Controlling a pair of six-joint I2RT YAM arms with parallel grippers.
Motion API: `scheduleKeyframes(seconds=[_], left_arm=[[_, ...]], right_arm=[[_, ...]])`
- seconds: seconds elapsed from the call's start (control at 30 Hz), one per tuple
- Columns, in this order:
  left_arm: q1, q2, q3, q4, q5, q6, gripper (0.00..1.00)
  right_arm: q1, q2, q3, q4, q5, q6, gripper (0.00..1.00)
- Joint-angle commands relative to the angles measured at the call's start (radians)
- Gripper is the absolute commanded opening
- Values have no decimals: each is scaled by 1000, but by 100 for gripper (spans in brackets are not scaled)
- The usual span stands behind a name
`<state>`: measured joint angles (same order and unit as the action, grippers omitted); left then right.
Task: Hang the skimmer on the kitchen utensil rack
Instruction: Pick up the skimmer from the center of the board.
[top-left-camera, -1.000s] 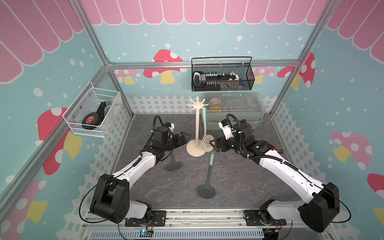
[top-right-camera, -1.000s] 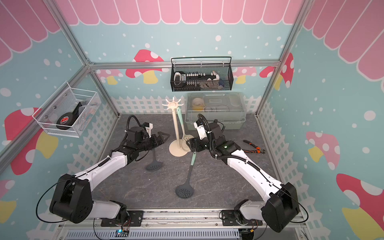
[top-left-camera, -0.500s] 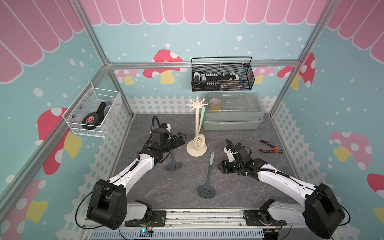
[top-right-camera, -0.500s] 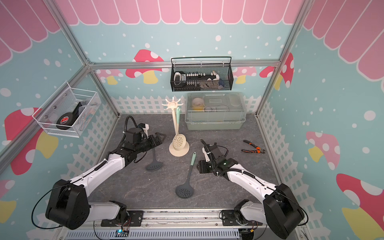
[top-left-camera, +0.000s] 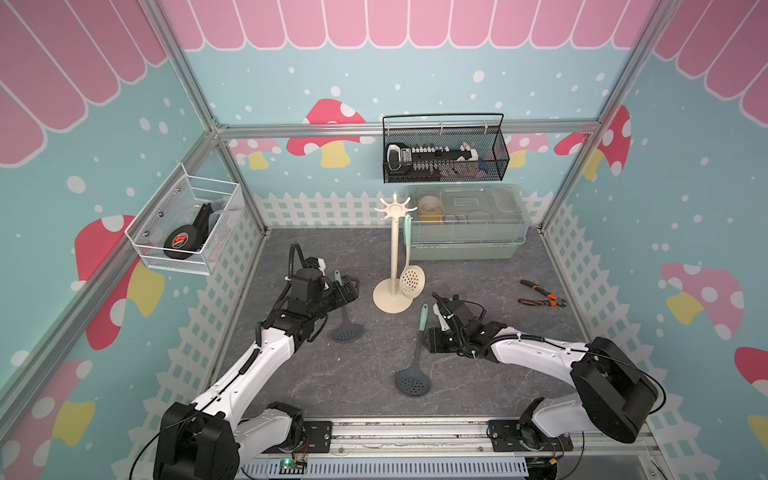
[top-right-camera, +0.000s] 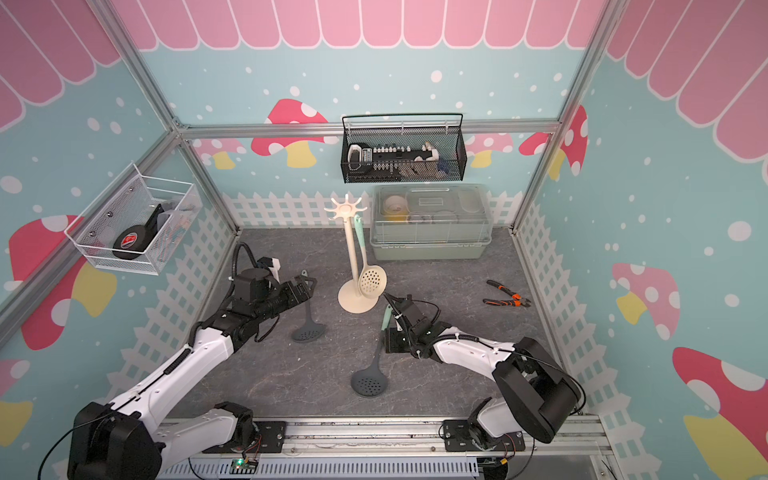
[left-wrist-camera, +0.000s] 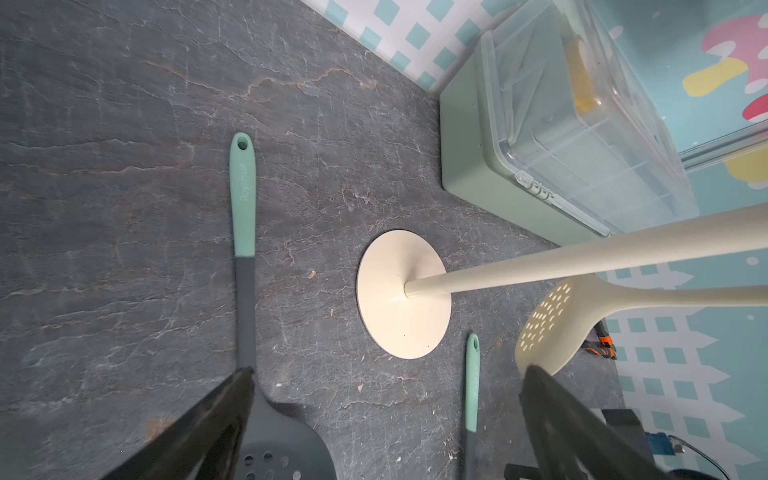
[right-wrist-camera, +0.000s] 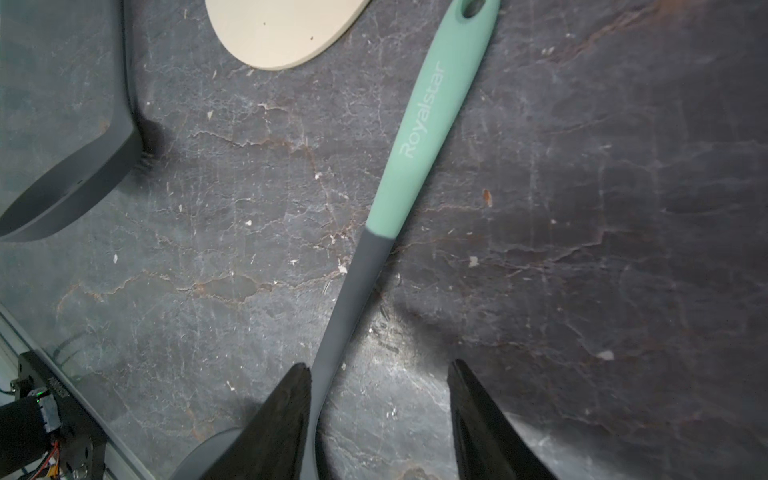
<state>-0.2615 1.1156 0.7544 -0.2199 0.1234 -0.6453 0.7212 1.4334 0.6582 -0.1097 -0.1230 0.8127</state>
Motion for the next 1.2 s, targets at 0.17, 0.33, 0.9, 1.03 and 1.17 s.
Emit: scheduleKeyframes(seconds=[0.17,0.33,0.9,1.03,1.17], left_arm=[[18,-81,-27,-66,-18,24,99],[25,-103,-26,-85,-19,30,99],[39,-109,-29,-100,-13,36,99],[39,-108,-27,-98,-7,36,99],[40,-109,-27,-100,-7,36,99]], right_arm=[[44,75,-4,57,69,88,52],[64,138,-3,95,57,125,46],[75,281,13,112,60,167,23],[75,307,-2,130,59,181,14],[74,309,-15,140,63,187,1]])
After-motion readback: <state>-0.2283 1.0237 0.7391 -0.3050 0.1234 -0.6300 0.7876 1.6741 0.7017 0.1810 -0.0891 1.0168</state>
